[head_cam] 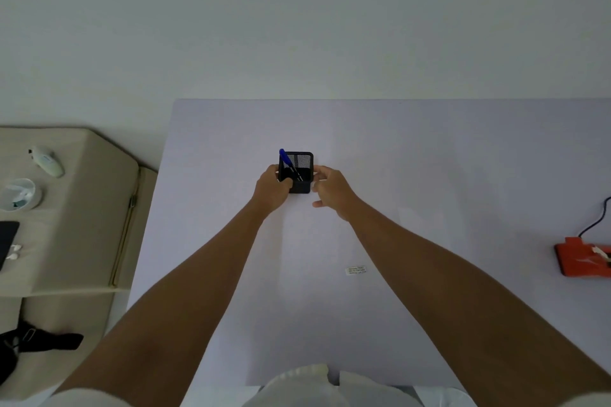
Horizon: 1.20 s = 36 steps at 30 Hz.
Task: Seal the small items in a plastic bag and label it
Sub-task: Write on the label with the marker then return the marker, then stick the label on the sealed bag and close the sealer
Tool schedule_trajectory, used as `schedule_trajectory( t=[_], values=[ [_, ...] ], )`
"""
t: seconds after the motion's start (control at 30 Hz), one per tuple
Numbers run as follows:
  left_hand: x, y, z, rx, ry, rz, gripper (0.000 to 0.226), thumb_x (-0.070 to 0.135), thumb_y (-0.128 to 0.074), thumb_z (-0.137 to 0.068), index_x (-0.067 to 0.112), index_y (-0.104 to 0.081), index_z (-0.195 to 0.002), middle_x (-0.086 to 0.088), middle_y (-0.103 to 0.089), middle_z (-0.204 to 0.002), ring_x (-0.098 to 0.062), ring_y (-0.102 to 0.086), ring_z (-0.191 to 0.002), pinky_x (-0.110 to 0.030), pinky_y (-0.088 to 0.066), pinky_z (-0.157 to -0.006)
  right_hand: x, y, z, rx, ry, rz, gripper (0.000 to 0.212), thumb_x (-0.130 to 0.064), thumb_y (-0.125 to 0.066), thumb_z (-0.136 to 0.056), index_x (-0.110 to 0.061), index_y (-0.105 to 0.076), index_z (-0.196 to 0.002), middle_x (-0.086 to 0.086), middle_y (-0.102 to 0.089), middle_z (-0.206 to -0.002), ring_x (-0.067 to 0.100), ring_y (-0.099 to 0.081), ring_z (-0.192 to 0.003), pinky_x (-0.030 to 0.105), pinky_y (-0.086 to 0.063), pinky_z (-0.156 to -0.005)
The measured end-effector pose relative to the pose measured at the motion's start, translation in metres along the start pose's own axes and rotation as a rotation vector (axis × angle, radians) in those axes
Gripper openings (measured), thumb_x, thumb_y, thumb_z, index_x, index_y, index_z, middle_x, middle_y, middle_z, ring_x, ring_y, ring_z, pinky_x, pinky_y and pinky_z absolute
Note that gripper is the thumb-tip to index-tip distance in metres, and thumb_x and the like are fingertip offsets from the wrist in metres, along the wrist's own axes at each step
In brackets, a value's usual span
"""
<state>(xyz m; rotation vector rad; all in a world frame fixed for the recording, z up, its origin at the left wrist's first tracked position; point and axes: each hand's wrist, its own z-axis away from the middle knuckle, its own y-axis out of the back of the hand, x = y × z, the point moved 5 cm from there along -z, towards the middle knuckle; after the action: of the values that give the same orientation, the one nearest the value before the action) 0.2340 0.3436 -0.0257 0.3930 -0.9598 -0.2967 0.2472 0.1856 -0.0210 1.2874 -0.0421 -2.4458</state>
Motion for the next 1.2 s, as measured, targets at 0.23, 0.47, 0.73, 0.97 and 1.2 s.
schedule_trajectory(
  t=[0.23,0.47,0.73,0.97,1.2],
  values=[
    [-0.002,0.000,0.007,0.106,0.031,-0.095,0.061,0.019,-0.058,-0.092,0.005,-0.032,-0.146,-0.017,-0.044,-0.143,-0.031,-0.048,-0.127,-0.040,-0.044,-0.102,0.001,0.007,0.005,0.037,0.017,0.006,0.050,0.001,-0.040,-0.095,-0.014,-0.048,-0.142,0.006,-0.059,-0.119,0.022,-0.058,-0.103,0.040,-0.061,-0.075],
    [-0.003,-0.033,0.073,0.302,-0.319,-0.169,0.045,0.018,-0.064,-0.089,0.010,-0.051,-0.131,-0.010,-0.054,-0.128,-0.024,-0.053,-0.115,-0.034,-0.048,-0.097,0.036,0.034,0.034,0.142,0.124,0.114,0.029,-0.004,-0.048,-0.097,-0.011,-0.063,-0.121,0.005,-0.061,-0.103,0.018,-0.059,-0.087,0.038,-0.058,-0.070],
    [-0.070,-0.142,0.126,-0.133,-0.315,-0.332,0.035,0.025,-0.063,-0.091,0.017,-0.060,-0.125,-0.003,-0.062,-0.123,-0.021,-0.056,-0.113,-0.031,-0.047,-0.099,0.134,0.065,0.088,0.212,0.132,0.363,0.025,0.000,-0.054,-0.094,-0.013,-0.068,-0.109,0.004,-0.070,-0.105,0.015,-0.065,-0.089,0.014,-0.048,-0.077],
    [-0.067,-0.170,0.130,-0.069,-0.403,-0.540,0.035,0.014,-0.065,-0.088,0.014,-0.062,-0.123,-0.004,-0.065,-0.120,-0.023,-0.056,-0.109,-0.034,-0.052,-0.090,0.177,0.071,0.113,0.166,0.150,0.440,0.036,0.007,-0.051,-0.091,-0.010,-0.065,-0.121,0.004,-0.069,-0.117,0.009,-0.061,-0.103,0.012,-0.042,-0.091],
    [-0.061,-0.177,0.127,-0.054,-0.407,-0.545,0.030,0.002,-0.055,-0.090,0.010,-0.063,-0.118,-0.008,-0.068,-0.111,-0.025,-0.058,-0.103,-0.036,-0.051,-0.085,0.180,0.063,0.113,0.094,0.235,0.479,0.039,0.006,-0.057,-0.086,-0.009,-0.064,-0.122,0.008,-0.064,-0.119,0.022,-0.059,-0.110,0.031,-0.050,-0.096]
  ],
)
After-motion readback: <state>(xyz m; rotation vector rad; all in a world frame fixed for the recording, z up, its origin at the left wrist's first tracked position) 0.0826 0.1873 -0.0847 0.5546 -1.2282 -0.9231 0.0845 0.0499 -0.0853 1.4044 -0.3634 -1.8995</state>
